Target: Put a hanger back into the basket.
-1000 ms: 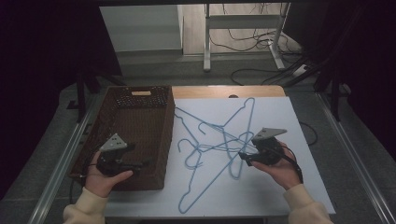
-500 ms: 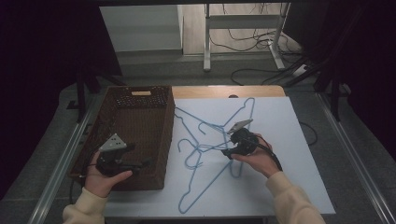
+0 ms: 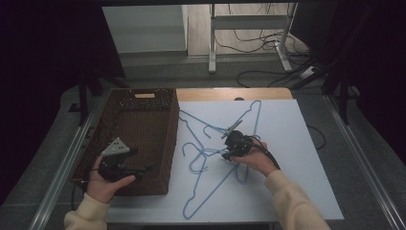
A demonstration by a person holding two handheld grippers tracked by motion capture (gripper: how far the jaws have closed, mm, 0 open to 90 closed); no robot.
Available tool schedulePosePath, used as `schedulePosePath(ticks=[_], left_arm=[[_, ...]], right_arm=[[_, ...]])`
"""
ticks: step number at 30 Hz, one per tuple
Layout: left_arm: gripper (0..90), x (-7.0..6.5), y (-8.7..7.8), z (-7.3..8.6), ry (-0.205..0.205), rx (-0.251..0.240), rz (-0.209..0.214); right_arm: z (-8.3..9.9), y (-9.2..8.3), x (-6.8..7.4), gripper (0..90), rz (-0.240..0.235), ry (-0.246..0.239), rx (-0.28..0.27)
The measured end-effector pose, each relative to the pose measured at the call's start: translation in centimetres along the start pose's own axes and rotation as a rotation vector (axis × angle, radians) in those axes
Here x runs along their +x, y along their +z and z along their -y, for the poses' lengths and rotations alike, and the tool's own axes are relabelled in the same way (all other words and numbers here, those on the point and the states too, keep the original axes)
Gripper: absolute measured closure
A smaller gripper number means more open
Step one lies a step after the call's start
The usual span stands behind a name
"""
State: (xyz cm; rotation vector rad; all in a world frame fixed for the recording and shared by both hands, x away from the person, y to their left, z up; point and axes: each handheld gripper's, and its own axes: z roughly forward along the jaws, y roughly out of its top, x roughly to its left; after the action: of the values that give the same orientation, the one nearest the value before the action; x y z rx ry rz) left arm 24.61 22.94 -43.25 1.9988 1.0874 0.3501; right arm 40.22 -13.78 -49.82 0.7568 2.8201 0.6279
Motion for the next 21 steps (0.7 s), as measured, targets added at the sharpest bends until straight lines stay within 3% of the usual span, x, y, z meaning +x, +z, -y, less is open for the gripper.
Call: schedulePosePath(ticks=[6, 10, 17, 21], left_arm=[[16.7, 0.02, 0.07, -0.01, -0.001, 0.002, 0.001], [16.7, 0.06, 0.02, -0.02, -0.003, 0.001, -0.001], [16.7, 0.06, -0.06, 0.01, -0.004, 0.0, -0.003], [16.9, 0.07, -0.14, 0.01, 0.0, -0.008, -0.008]], right_arm=[[-0.37, 0.61, 0.15, 67.0, 0.022, -0.046, 0.044], [-0.46, 0.6, 0.08, 78.4, -0.008, -0.07, 0.046], [-0.61, 0.67, 0.33, 86.6, -0.022, -0.145, 0.05], [-0.52, 0.52, 0.07, 87.1, -0.004, -0.137, 0.044]])
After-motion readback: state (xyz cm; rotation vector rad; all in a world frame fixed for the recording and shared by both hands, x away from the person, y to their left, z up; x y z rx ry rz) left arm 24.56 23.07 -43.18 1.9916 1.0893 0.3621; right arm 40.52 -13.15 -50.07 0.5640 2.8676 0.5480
